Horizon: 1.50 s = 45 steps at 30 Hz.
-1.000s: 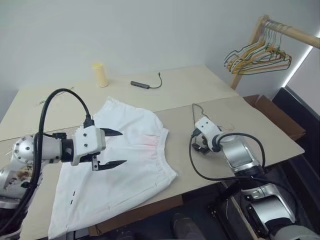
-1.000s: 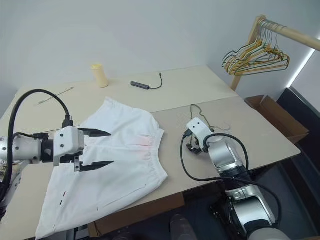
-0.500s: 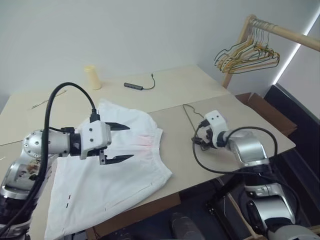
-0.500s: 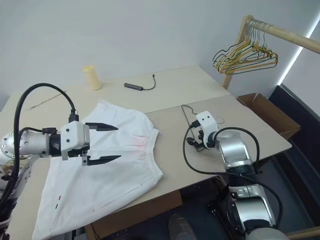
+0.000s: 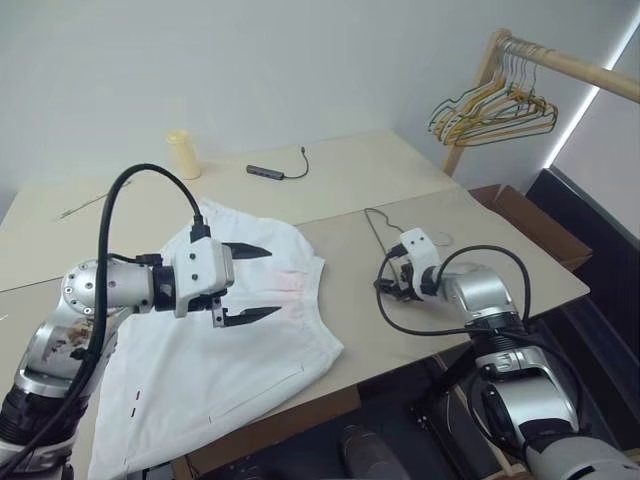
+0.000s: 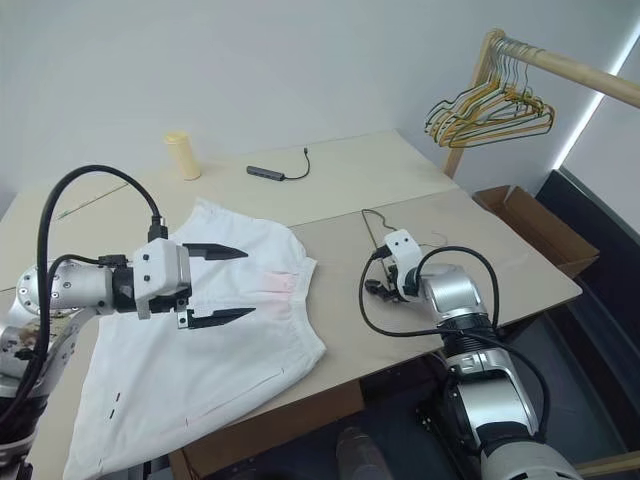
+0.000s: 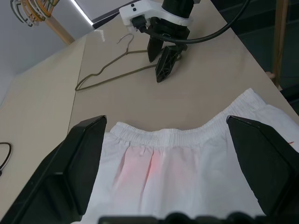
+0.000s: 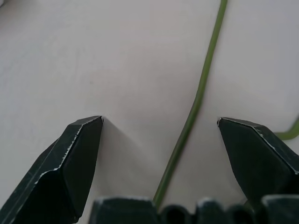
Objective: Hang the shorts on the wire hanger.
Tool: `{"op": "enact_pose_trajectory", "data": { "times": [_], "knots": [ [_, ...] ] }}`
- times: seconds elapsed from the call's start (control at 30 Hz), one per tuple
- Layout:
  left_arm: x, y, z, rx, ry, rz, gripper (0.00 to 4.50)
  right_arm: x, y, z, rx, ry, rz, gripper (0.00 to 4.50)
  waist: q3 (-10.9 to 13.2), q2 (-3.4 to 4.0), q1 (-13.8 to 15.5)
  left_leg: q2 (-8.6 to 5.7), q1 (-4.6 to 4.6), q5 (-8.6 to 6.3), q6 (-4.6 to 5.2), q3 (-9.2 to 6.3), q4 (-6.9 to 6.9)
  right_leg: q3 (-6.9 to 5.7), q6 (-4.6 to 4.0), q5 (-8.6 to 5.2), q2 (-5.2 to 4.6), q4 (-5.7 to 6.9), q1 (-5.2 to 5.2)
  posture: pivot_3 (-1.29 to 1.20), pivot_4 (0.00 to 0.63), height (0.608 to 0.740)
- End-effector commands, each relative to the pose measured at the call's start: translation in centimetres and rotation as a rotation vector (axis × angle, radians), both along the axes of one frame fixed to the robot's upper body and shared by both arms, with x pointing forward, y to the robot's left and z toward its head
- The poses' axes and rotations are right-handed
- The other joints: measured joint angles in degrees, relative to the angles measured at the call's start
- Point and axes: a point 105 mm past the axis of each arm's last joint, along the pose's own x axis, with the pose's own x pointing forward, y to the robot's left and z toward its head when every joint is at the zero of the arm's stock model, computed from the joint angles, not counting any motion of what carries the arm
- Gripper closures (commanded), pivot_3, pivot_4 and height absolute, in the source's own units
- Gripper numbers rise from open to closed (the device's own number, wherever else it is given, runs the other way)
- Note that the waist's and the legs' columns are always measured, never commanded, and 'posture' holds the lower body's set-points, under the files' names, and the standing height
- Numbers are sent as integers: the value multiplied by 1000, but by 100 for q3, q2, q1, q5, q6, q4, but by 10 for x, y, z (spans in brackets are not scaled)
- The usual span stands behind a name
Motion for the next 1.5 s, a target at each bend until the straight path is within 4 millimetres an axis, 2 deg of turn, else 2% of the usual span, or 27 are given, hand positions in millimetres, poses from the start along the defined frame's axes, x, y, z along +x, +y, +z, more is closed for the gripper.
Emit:
{"op": "enact_pose_trajectory", "data": {
  "times": [0.03,0.17,0.27,0.43,0.63,0.77,0.87,0.93,1.03,1.17,1.27,1.37,1.5],
  "knots": [
    [-1,0,3,16,-26,0,0,-3,0,-9,2,80,-61,374,-2,-2,2,0,1,0,0,0,0,0,0,0,0,1,1,-190,0,740],
    [0,1,2,17,-28,9,0,-5,-7,-17,-48,106,-93,1538,-18,-9,13,0,1,0,0,-4,0,-3,0,0,1,0,2,-192,0,740],
    [1,4,4,12,-31,18,0,-6,-15,-23,-122,100,-102,2667,-37,-22,13,0,1,0,0,-4,0,-3,0,0,0,-3,5,-190,0,740],
    [2,8,5,19,-35,40,0,-12,-27,-29,-128,130,-134,4447,-54,-38,27,1,10,0,0,-10,0,-9,0,0,1,-8,20,-181,0,740],
    [0,8,0,21,-31,51,0,-14,-35,-26,-154,115,-132,4478,-55,-40,123,1,87,-2,0,-15,-13,-17,45,-30,-1,-33,107,-181,0,740],
    [3,3,3,-71,-29,74,0,-6,-28,-5,-146,-17,-106,4478,-55,-40,195,2,91,-2,0,-15,-13,-17,47,-31,0,-32,110,-184,0,740],
    [23,4,17,-340,39,203,0,-1,-18,31,-151,-218,-68,4478,-52,-36,230,4,83,-2,0,-15,-13,-15,48,-31,-4,-31,102,-184,0,740],
    [31,5,24,-486,109,250,0,-3,-13,46,-137,-290,-47,4478,-51,-34,244,4,70,-2,0,-14,-10,-10,49,-29,-6,-24,86,-190,0,740],
    [41,7,32,-699,250,304,0,-9,-1,67,-109,-375,6,4478,-49,-31,213,4,66,-2,0,-13,-9,-6,51,-29,-6,-21,79,-197,0,740],
    [57,6,29,-955,500,368,0,-22,23,102,-41,-557,102,4478,-50,-32,203,4,68,-3,-1,-21,-10,-11,53,-30,-5,-22,83,-206,0,740],
    [58,-1,34,-1131,640,312,0,-39,50,124,16,-722,221,4478,-50,-32,201,4,66,-3,-1,-25,-10,-12,55,-30,-8,-23,83,-209,0,740],
    [58,-4,41,-1254,701,269,0,-49,66,135,55,-830,269,4478,-50,-32,159,3,63,-6,-6,-25,-10,-10,44,-24,-9,-25,80,-209,0,740],
    [60,-6,47,-1356,738,269,0,-62,87,140,73,-913,341,4478,-50,-32,165,-1,67,-6,-8,-25,-9,-10,20,-9,-9,-23,82,-206,0,740]
  ]
}}
